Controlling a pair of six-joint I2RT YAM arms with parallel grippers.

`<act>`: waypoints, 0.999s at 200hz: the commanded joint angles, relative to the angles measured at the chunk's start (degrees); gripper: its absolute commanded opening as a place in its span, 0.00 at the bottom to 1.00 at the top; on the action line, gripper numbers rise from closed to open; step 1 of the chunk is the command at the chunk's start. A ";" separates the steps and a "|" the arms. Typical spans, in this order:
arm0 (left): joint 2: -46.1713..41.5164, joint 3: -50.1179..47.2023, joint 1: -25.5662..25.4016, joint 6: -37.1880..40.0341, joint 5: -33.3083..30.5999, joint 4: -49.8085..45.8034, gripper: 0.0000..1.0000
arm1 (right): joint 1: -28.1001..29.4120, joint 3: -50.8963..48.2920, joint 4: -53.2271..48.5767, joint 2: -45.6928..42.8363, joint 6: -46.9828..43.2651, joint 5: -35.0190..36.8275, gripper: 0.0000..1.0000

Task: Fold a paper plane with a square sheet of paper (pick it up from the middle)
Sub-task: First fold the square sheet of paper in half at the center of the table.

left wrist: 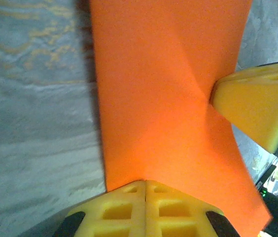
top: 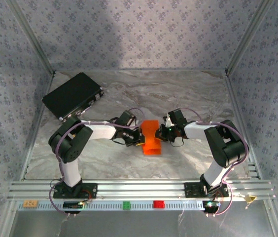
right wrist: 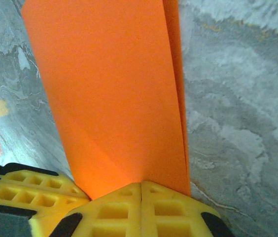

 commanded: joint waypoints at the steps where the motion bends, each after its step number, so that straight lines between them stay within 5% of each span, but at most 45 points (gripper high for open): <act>1: -4.51 -0.41 -0.20 -0.95 -0.43 -1.65 0.00 | 0.18 -2.48 -7.18 1.52 0.45 5.41 0.00; 93: -1.58 -3.71 -1.50 -6.14 3.48 6.80 0.00 | 0.18 -2.45 -7.28 1.73 0.42 5.45 0.00; 200: -4.21 -5.81 -1.62 0.39 -1.71 -1.93 0.00 | 0.22 -2.48 -7.14 1.56 0.71 5.63 0.00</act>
